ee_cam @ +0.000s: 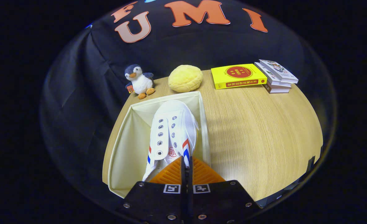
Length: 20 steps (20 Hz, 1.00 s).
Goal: Open the storage box then place both shoes into the box .Put the left shoe in first, then the right shoe, with the right side of both shoes facing outward in a uniform manner.
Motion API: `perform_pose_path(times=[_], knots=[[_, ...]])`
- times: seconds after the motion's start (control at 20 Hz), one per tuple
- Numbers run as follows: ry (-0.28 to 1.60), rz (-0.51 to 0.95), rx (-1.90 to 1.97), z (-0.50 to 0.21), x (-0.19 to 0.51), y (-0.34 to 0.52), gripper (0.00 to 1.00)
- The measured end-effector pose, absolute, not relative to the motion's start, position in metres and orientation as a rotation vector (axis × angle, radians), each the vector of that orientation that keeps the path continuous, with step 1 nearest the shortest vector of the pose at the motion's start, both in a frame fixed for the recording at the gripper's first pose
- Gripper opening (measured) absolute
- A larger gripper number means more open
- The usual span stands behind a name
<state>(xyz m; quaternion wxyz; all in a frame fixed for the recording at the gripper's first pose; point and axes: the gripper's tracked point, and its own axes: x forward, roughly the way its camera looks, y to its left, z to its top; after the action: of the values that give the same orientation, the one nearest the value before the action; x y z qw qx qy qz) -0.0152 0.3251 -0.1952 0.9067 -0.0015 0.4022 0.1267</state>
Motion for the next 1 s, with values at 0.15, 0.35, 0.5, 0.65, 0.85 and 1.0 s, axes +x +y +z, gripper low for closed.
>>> perform_pose_path(times=[0.15, 0.35, 0.5, 0.65, 0.85, 1.0], knots=[[0.858, 0.284, -0.022, -0.198, -0.022, 0.333, 0.04], [0.783, 0.276, -0.030, -0.165, -0.014, 0.335, 0.41], [0.730, 0.290, -0.051, -0.137, -0.012, 0.337, 0.74], [0.666, 0.296, -0.052, -0.103, -0.011, 0.332, 0.98], [0.549, 0.297, -0.045, -0.049, -0.013, 0.322, 0.99], [0.454, 0.274, -0.050, -0.009, -0.014, 0.304, 0.99]])
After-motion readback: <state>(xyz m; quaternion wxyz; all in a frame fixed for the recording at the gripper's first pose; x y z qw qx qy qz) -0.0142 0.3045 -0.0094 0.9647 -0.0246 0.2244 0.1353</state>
